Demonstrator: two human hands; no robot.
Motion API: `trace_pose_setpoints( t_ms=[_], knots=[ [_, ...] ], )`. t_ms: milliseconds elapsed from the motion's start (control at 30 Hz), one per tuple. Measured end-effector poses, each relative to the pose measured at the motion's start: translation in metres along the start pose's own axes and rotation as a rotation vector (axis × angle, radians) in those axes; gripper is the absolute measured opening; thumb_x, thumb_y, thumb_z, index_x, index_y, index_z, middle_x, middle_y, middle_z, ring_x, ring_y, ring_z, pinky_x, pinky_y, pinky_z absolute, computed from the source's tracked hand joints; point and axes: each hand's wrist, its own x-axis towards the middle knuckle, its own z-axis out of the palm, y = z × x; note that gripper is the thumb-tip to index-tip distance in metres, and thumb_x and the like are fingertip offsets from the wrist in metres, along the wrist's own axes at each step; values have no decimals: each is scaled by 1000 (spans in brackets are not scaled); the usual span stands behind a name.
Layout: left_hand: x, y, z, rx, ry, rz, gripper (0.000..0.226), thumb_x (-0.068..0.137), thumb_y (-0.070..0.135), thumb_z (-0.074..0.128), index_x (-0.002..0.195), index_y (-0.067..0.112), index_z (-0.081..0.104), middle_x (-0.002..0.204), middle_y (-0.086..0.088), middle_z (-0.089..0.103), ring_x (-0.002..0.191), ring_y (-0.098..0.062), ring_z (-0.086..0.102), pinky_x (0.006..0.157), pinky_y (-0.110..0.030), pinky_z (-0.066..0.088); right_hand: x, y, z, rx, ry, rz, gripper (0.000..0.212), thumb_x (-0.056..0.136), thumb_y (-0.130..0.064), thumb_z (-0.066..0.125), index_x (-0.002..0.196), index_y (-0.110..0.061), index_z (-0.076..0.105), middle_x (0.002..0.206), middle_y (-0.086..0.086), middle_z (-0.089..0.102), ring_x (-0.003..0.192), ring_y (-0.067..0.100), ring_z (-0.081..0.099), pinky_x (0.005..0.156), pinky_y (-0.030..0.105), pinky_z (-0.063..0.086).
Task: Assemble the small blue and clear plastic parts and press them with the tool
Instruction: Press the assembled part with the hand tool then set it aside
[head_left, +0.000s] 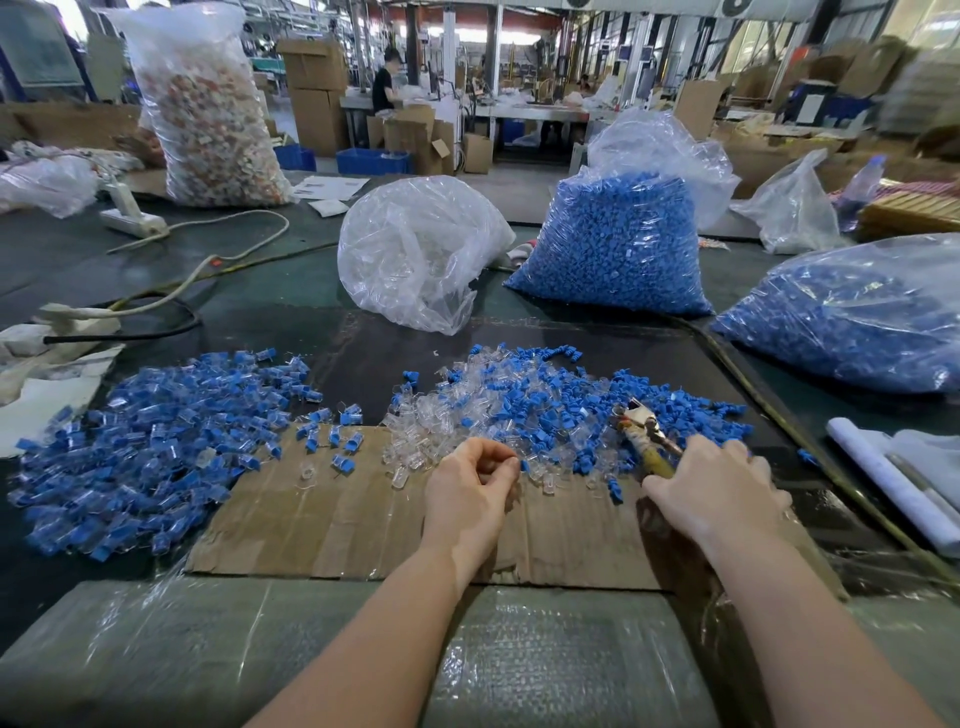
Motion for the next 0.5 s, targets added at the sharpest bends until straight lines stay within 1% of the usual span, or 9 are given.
trace_pose_setpoints(
  t_ms=[100, 167, 200, 267, 333, 367, 433, 500],
  knots=[
    [2, 5, -2, -79, -7, -56, 13, 89, 2, 57, 84, 13, 60, 67, -4, 60, 53, -6, 55, 51, -17, 47, -2, -1, -7, 37, 27, -8, 42, 82, -45, 60, 113, -17, 51, 127, 14, 42, 117, 34, 38, 95, 47, 39],
    [4, 8, -2, -158, -16, -116, 11, 90, 1, 55, 86, 10, 59, 65, -5, 58, 52, -9, 53, 49, -18, 45, -6, -2, -11, 67, 50, -49, 39, 83, -43, 58, 110, -16, 49, 122, 14, 43, 113, 33, 41, 92, 44, 42],
    [4, 9, -2, -193, -17, -140, 10, 90, 1, 54, 87, 8, 59, 65, -6, 58, 53, -11, 52, 50, -21, 44, -9, -4, -14, 97, 64, -88, 35, 84, -41, 56, 107, -15, 48, 117, 13, 45, 107, 32, 45, 88, 42, 43],
    [6, 12, -3, -237, -7, -172, 7, 91, 3, 54, 89, 7, 60, 66, -7, 58, 54, -13, 52, 50, -24, 43, -16, -8, -19, 179, 52, -193, 27, 86, -39, 52, 99, -16, 48, 100, 6, 50, 87, 23, 52, 71, 33, 42],
    [7, 14, -4, -262, -3, -193, 5, 92, 6, 55, 93, 6, 60, 67, -7, 58, 52, -13, 50, 48, -24, 42, -26, -13, -25, 260, -25, -299, 16, 88, -36, 50, 89, -20, 48, 83, -1, 52, 70, 14, 52, 56, 27, 36],
    [8, 15, -4, -274, -5, -198, 5, 92, 7, 55, 93, 5, 59, 67, -7, 58, 50, -12, 50, 46, -23, 42, -31, -15, -27, 318, -82, -342, 14, 88, -33, 50, 82, -20, 48, 77, -2, 52, 64, 13, 51, 53, 27, 33],
    [9, 17, -4, -286, 5, -193, 4, 91, 8, 56, 91, 6, 60, 65, -5, 58, 47, -9, 50, 43, -20, 42, -39, -19, -29, 447, -227, -407, 18, 86, -27, 52, 73, -16, 49, 73, 2, 55, 61, 17, 51, 55, 27, 34],
    [12, 18, -2, -292, 34, -177, 6, 91, 5, 57, 86, 7, 59, 65, -4, 58, 47, -6, 52, 44, -17, 44, -47, -24, -28, 553, -389, -437, 19, 86, -23, 53, 71, -12, 51, 73, 8, 56, 65, 21, 52, 61, 32, 37]
  ],
)
